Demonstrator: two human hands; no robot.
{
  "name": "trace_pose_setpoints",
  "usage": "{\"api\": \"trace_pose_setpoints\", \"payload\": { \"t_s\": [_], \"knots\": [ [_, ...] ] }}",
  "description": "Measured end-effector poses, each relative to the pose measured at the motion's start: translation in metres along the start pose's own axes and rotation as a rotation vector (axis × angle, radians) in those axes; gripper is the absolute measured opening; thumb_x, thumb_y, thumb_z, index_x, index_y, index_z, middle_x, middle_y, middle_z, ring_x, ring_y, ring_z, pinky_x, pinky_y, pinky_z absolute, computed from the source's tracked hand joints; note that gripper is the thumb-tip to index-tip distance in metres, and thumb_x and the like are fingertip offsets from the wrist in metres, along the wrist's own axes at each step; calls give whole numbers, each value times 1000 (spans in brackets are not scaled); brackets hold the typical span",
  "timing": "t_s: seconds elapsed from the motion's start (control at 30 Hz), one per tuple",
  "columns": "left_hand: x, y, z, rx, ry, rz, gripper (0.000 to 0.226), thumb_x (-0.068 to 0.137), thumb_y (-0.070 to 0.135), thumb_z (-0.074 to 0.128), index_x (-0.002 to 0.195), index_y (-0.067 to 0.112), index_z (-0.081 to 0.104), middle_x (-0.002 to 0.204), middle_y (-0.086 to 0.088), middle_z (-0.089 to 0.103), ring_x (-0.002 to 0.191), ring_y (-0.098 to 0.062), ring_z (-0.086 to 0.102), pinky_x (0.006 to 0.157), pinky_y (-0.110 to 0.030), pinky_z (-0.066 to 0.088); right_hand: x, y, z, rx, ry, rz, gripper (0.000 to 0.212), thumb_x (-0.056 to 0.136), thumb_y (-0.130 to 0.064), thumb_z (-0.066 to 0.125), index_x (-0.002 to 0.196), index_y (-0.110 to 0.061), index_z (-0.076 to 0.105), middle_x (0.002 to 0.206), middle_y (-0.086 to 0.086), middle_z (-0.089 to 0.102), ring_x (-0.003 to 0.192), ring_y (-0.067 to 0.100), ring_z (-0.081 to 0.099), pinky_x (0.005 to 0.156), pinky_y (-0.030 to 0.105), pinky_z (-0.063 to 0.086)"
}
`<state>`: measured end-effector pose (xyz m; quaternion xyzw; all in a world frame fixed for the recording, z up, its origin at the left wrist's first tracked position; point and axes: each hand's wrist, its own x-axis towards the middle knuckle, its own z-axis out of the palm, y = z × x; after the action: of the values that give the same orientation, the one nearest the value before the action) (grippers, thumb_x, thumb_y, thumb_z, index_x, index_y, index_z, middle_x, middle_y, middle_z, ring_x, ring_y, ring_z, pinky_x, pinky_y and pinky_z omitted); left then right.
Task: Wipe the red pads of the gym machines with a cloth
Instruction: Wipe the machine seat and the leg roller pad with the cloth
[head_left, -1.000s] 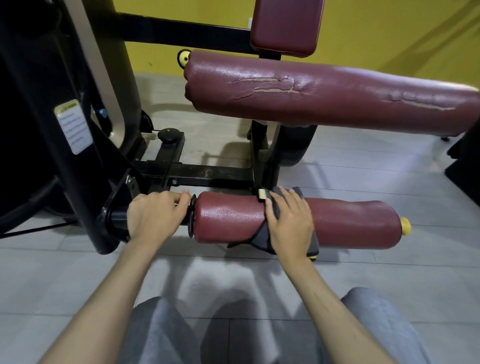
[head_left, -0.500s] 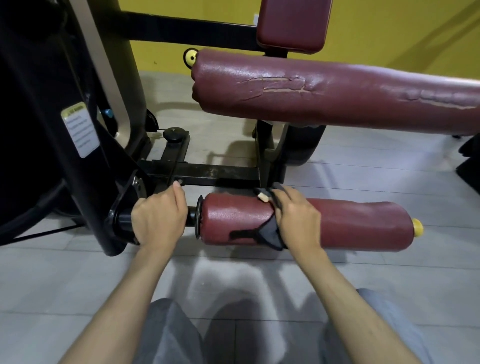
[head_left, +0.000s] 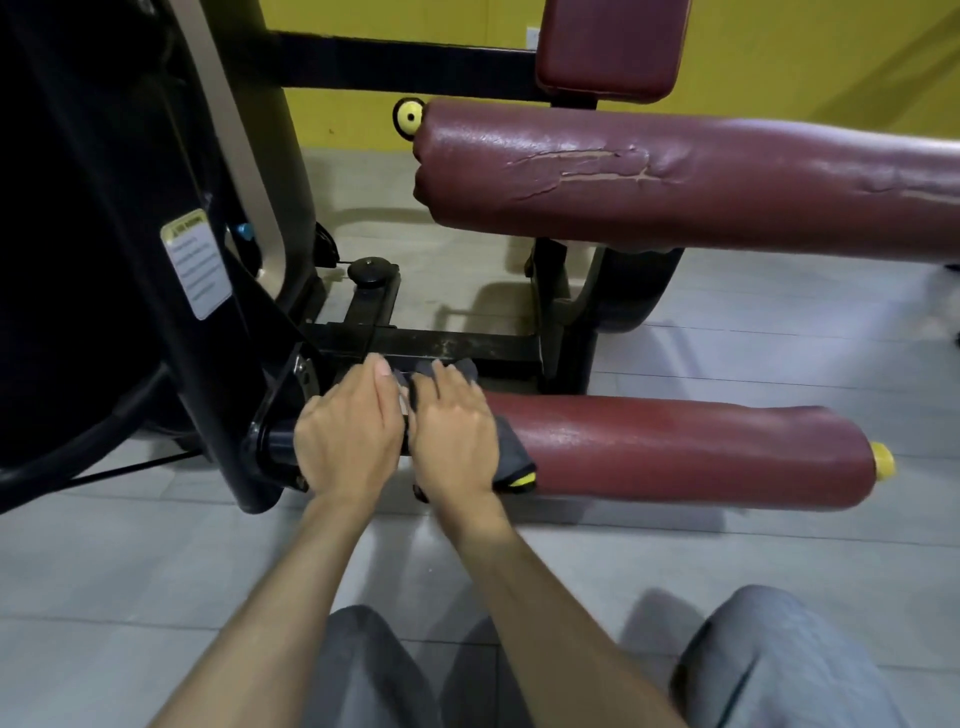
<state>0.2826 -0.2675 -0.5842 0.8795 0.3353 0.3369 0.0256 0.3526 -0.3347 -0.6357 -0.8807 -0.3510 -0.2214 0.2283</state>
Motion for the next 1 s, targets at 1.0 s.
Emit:
{"api": "trace_pose_setpoints", "payload": {
  "t_s": [1.0],
  "knots": [
    [-2, -17, 3, 87, -150, 492, 46, 98, 66, 25, 118, 59, 67, 83, 18, 74, 75, -12, 71, 47, -22, 39, -41, 208, -119, -29, 137, 204, 25, 99, -38, 62, 112, -22, 76, 119, -5, 74, 108, 17, 69, 85, 31, 54]
  ]
}}
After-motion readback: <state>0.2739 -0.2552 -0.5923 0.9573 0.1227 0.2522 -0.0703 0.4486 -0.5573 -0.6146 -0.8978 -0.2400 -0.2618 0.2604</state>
